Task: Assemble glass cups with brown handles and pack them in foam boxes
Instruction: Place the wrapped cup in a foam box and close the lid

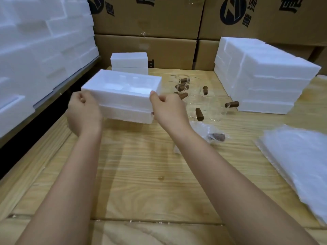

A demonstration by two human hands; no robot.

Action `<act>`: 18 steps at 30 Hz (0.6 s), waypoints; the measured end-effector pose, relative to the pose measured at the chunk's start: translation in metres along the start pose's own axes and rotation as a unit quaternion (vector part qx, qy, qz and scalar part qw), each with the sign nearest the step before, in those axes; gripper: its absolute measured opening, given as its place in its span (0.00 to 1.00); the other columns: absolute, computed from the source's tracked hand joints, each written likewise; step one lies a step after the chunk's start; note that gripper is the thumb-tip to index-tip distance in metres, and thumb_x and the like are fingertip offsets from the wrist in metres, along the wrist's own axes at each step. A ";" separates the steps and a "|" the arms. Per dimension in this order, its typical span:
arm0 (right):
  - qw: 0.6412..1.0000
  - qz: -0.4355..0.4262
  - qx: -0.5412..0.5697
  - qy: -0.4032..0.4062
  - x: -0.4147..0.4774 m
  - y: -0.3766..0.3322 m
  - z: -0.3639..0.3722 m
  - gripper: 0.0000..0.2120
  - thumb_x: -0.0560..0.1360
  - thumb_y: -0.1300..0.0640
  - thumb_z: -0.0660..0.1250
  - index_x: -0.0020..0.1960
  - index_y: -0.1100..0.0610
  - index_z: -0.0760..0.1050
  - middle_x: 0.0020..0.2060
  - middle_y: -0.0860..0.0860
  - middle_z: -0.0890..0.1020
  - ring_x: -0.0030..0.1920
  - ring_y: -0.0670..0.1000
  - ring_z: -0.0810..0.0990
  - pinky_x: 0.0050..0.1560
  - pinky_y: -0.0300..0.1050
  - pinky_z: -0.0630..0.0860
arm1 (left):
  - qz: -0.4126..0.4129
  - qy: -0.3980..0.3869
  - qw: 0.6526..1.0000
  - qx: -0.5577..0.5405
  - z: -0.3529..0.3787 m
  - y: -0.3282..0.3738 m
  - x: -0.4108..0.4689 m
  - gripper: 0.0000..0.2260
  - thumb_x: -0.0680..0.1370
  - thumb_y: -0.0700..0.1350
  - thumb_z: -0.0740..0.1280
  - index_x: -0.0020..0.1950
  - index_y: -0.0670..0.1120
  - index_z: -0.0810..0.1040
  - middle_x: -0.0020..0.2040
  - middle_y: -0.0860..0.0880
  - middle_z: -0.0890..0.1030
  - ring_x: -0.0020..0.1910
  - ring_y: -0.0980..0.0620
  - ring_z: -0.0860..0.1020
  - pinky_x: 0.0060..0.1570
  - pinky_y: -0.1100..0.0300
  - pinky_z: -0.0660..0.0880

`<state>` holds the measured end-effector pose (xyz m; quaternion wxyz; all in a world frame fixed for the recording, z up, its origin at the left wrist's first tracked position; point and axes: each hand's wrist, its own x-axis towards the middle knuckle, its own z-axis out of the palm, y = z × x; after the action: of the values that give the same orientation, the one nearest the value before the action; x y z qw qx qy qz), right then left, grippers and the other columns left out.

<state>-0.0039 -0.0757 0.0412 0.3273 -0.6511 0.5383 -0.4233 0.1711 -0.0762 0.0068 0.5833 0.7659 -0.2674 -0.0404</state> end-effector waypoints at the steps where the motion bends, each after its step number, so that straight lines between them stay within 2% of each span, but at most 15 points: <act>1: 1.000 -0.003 -0.004 -0.005 0.000 0.000 0.005 0.23 0.80 0.49 0.58 0.28 0.56 0.61 0.24 0.51 0.68 0.36 0.58 0.79 0.33 0.44 0.65 | 0.003 0.016 1.000 0.009 -0.001 -0.003 0.002 0.15 0.81 0.52 0.51 0.45 0.45 0.72 0.42 0.48 0.76 0.44 0.45 0.73 0.54 0.51 0.69; 2: 1.000 -0.005 -0.008 -0.011 -0.001 0.001 0.010 0.24 0.80 0.48 0.58 0.28 0.56 0.61 0.24 0.51 0.67 0.32 0.55 0.75 0.30 0.44 0.62 | 0.005 0.033 0.999 0.027 -0.002 -0.006 0.003 0.17 0.81 0.53 0.50 0.49 0.45 0.73 0.49 0.45 0.78 0.51 0.43 0.74 0.61 0.48 0.65; 4: 0.999 0.003 -0.010 -0.033 -0.002 0.003 0.019 0.24 0.80 0.47 0.57 0.28 0.56 0.60 0.25 0.50 0.66 0.28 0.52 0.67 0.28 0.45 0.58 | 0.007 0.051 0.996 0.071 -0.001 -0.013 0.002 0.20 0.82 0.55 0.48 0.57 0.44 0.74 0.59 0.43 0.77 0.62 0.42 0.71 0.65 0.47 0.58; 8: 0.996 0.050 -0.020 -0.066 0.001 0.016 0.028 0.21 0.81 0.47 0.55 0.31 0.55 0.61 0.29 0.49 0.68 0.31 0.51 0.67 0.29 0.45 0.60 | -0.014 0.011 0.994 0.112 0.007 -0.028 -0.005 0.23 0.82 0.57 0.46 0.60 0.45 0.73 0.61 0.41 0.78 0.65 0.41 0.70 0.66 0.45 0.56; 11: 0.996 0.054 -0.016 -0.072 0.003 0.024 0.025 0.21 0.82 0.48 0.53 0.32 0.55 0.61 0.29 0.49 0.67 0.32 0.51 0.67 0.30 0.45 0.60 | -0.003 -0.007 0.995 0.098 0.011 -0.036 -0.005 0.24 0.82 0.57 0.44 0.60 0.46 0.74 0.59 0.41 0.79 0.63 0.40 0.73 0.68 0.45 0.54; 13: 0.997 0.048 -0.010 -0.063 0.002 0.026 0.021 0.22 0.82 0.49 0.52 0.31 0.55 0.60 0.27 0.49 0.66 0.31 0.50 0.66 0.30 0.45 0.58 | 0.027 0.015 0.997 0.072 0.012 -0.038 -0.004 0.25 0.82 0.57 0.45 0.59 0.45 0.77 0.56 0.42 0.81 0.61 0.41 0.74 0.68 0.47 0.55; 14: 0.998 0.045 -0.009 -0.053 0.001 0.025 0.018 0.23 0.82 0.50 0.53 0.30 0.55 0.59 0.26 0.49 0.65 0.29 0.49 0.65 0.29 0.45 0.58 | 0.049 0.036 0.997 0.041 0.010 -0.037 -0.004 0.25 0.82 0.57 0.46 0.55 0.44 0.78 0.51 0.43 0.81 0.57 0.42 0.75 0.67 0.50 0.58; 15: 0.998 0.040 -0.008 -0.042 -0.002 0.024 0.015 0.23 0.82 0.50 0.53 0.30 0.55 0.58 0.25 0.48 0.64 0.28 0.49 0.64 0.29 0.45 0.58 | 0.064 0.055 0.996 -0.009 0.008 -0.035 -0.004 0.25 0.82 0.57 0.48 0.49 0.43 0.79 0.44 0.46 0.81 0.50 0.45 0.76 0.62 0.53 0.64; 16: 0.999 0.031 -0.004 -0.031 -0.005 0.024 0.011 0.23 0.82 0.50 0.53 0.30 0.56 0.58 0.24 0.48 0.65 0.27 0.49 0.65 0.29 0.46 0.61 | 0.068 0.065 0.992 -0.079 0.005 -0.032 -0.003 0.24 0.81 0.58 0.50 0.42 0.44 0.78 0.38 0.50 0.79 0.44 0.49 0.76 0.53 0.58 0.69; 18: 0.999 0.018 0.027 -0.014 -0.013 0.023 0.002 0.23 0.81 0.49 0.55 0.31 0.59 0.64 0.26 0.53 0.70 0.30 0.55 0.75 0.36 0.52 0.73 | 0.057 0.047 0.972 -0.221 -0.003 -0.027 0.001 0.21 0.79 0.58 0.54 0.31 0.51 0.74 0.32 0.55 0.77 0.33 0.58 0.74 0.38 0.65 0.70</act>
<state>-0.0128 -0.0678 0.0178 0.3597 -0.6377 0.5339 -0.4229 0.1826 -0.0694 -0.0163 0.7513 0.6026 -0.2674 -0.0289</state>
